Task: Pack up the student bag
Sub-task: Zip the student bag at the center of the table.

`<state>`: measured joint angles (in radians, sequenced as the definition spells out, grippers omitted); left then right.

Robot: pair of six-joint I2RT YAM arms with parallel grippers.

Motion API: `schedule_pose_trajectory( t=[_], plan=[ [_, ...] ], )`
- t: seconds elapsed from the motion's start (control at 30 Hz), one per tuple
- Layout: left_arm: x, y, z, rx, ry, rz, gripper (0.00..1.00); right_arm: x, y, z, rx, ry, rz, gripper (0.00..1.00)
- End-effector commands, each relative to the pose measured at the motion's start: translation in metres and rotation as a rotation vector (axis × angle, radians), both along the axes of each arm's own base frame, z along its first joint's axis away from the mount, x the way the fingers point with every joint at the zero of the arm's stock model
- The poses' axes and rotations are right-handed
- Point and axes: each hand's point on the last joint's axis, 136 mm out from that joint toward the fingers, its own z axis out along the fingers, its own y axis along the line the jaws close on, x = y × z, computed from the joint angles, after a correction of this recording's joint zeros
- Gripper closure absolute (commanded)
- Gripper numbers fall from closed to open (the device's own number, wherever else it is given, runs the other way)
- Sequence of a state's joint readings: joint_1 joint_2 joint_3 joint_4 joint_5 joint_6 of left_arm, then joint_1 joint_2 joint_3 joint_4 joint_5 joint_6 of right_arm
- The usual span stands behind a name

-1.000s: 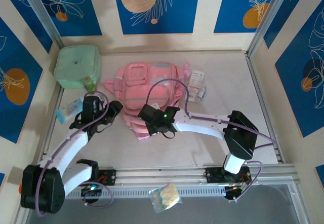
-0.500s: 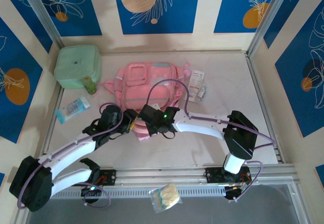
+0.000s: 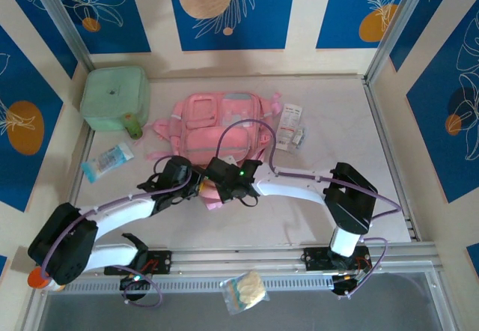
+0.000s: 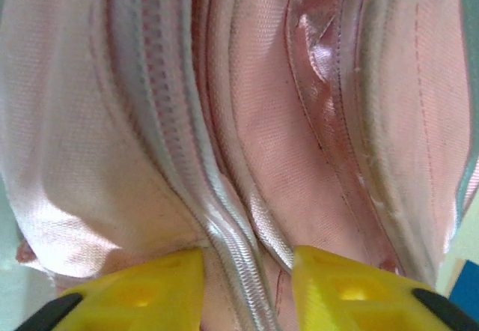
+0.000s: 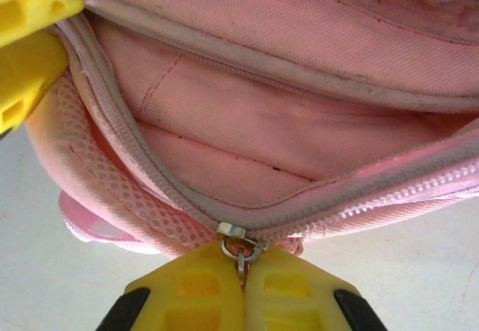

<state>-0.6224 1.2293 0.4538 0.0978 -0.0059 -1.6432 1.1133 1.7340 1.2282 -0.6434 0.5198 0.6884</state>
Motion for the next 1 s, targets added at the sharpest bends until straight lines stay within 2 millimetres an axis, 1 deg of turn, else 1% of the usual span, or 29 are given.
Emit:
schedule_pose_trajectory(
  t=[0.0, 0.07, 0.13, 0.23, 0.33, 0.43, 0.53, 0.67, 0.7, 0.83, 0.9, 0.93, 0.97],
  plan=[
    [-0.004, 0.017, -0.023, 0.098, 0.052, 0.045, 0.71, -0.003, 0.001, 0.003, -0.007, 0.002, -0.004, 1.0],
    [-0.004, 0.02, -0.025, 0.12, 0.049, 0.048, 0.78, -0.003, -0.001, 0.005, -0.014, -0.002, -0.006, 1.0],
    [-0.005, 0.025, -0.028, 0.135, 0.053, 0.055, 0.82, -0.002, -0.003, 0.006, -0.021, -0.003, -0.009, 1.0],
    [-0.003, 0.028, -0.026, 0.148, 0.033, 0.04, 0.89, -0.003, -0.008, 0.007, -0.034, -0.003, -0.013, 1.0],
    [-0.005, 0.041, -0.024, 0.202, 0.03, 0.038, 0.96, -0.003, -0.015, 0.008, -0.054, -0.004, -0.019, 1.0],
    [-0.004, 0.057, -0.028, 0.234, 0.037, 0.028, 1.0, -0.002, -0.025, 0.009, -0.074, -0.007, -0.029, 1.0],
    [-0.002, 0.083, -0.035, 0.256, 0.085, 0.029, 1.0, 0.003, -0.04, 0.008, -0.103, -0.01, -0.046, 1.0],
    [0.009, 0.108, -0.033, 0.295, 0.075, 0.026, 1.0, 0.01, -0.061, 0.002, -0.15, 0.004, -0.049, 1.0],
    [0.012, 0.112, -0.032, 0.302, 0.078, 0.02, 1.0, 0.011, -0.062, 0.002, -0.153, 0.003, -0.037, 1.0],
    [0.031, 0.125, -0.026, 0.284, 0.065, 0.008, 1.0, 0.017, -0.059, -0.002, -0.108, 0.005, 0.016, 1.0],
    [0.039, 0.133, -0.021, 0.303, 0.056, 0.003, 1.0, 0.019, -0.051, -0.002, -0.066, 0.028, 0.022, 1.0],
    [0.042, 0.137, -0.018, 0.309, 0.058, 0.002, 1.0, 0.019, -0.043, -0.001, -0.051, 0.032, 0.038, 1.0],
    [0.048, 0.136, -0.013, 0.3, 0.035, -0.015, 1.0, 0.016, -0.033, 0.003, -0.038, 0.025, 0.066, 1.0]
  ],
)
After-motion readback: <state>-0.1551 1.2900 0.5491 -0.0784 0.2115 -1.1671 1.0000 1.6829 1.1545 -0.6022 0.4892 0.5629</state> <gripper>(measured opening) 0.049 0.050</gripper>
